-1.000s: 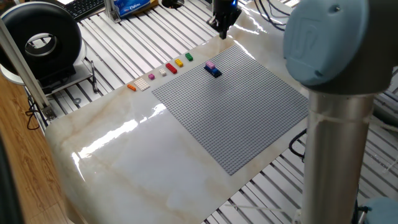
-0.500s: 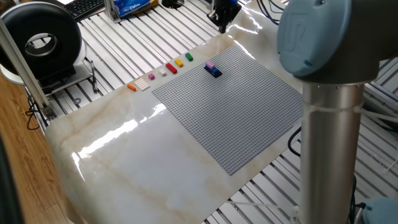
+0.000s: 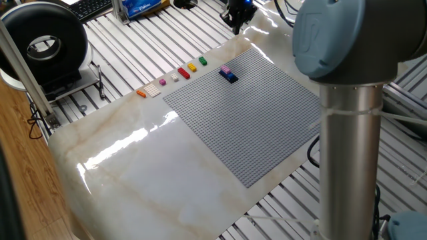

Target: Stack small Lego blocks one on top of the other

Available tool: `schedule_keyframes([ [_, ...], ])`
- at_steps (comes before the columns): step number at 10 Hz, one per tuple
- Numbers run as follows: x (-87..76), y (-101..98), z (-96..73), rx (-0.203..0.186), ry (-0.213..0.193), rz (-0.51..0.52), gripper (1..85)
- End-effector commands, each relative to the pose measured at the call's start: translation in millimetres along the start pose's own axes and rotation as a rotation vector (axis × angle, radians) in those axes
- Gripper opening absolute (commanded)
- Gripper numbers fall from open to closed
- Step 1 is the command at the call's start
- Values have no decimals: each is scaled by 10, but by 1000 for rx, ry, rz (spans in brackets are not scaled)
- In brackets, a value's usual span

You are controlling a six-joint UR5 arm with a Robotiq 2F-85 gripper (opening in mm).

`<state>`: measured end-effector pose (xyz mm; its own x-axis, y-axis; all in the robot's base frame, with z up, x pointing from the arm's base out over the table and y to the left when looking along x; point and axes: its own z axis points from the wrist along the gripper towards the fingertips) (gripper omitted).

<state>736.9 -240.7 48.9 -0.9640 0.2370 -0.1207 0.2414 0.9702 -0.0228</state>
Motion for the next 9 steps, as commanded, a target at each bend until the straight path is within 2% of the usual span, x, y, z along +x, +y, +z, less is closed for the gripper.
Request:
schedule_keyframes([
  [1, -58, -30, 138, -15, -9, 12, 10],
  [5, -91, 1, 242, -9, -23, 8, 10],
  [9, -98, 12, 260, -12, -29, 6, 10],
])
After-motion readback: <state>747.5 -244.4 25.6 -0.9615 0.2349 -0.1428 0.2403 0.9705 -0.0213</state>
